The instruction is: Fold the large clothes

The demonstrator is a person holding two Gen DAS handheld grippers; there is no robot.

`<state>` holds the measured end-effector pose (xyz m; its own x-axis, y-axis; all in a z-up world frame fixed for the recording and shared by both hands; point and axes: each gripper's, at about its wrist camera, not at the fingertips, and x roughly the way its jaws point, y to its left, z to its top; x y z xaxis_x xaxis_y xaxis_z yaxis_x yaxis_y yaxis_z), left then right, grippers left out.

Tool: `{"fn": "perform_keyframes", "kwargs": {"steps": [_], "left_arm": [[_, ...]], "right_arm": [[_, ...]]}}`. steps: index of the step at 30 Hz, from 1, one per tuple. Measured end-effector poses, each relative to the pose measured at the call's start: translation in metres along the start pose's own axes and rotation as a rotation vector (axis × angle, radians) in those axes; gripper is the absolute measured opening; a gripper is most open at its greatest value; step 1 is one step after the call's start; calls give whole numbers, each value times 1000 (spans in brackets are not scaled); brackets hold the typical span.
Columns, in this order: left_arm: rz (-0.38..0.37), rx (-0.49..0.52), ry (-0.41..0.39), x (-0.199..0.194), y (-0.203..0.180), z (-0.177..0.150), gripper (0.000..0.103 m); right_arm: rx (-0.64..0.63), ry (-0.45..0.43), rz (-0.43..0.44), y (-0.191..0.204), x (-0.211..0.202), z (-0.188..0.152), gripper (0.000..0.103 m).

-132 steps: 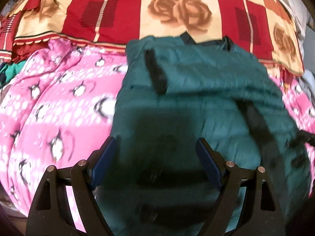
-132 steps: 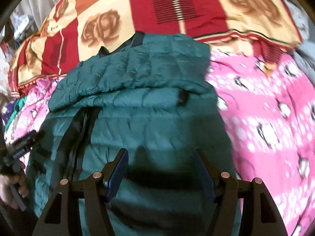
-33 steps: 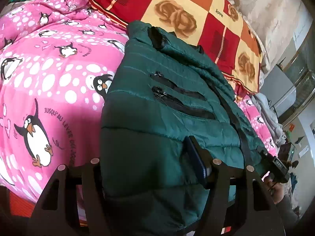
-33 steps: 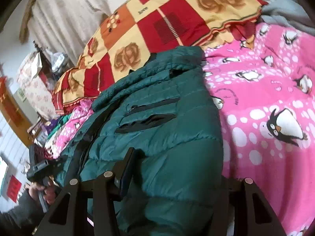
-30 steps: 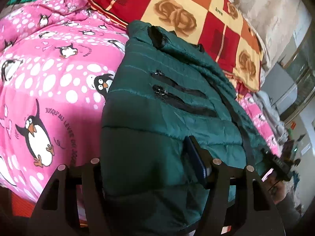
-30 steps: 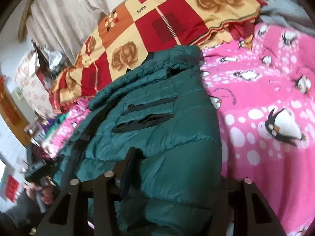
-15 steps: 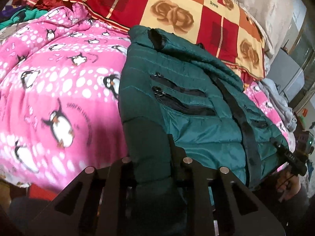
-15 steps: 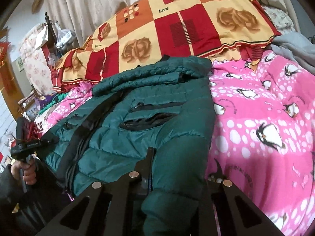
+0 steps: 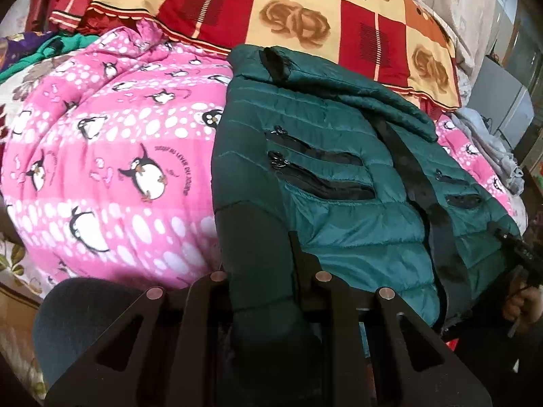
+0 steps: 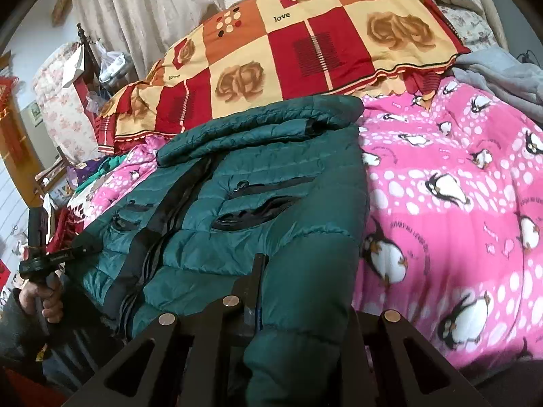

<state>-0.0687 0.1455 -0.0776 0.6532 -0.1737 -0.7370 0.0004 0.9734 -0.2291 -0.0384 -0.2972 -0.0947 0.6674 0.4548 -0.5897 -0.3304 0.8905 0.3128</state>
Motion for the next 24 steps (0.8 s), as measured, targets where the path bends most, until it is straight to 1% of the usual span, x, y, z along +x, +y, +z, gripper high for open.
{"fn": "perform_keyframes", "kwargs": {"steps": [5,10,17,24], "left_arm": [[57,33,2,-2,-7,-12,16],[105,47,7,1,-9,-15,16],[121,40,10,2,-6,-16,16],[126,40,11,2,-11,-20,17]], "right_arm": [[-2,2,-2,1,-7,-5,13],[-9,1,-15,5,-10,-9,13],[-20,6,-27,8,-13,-14,13],[23,13,-44,1,-10,-12,13]]}}
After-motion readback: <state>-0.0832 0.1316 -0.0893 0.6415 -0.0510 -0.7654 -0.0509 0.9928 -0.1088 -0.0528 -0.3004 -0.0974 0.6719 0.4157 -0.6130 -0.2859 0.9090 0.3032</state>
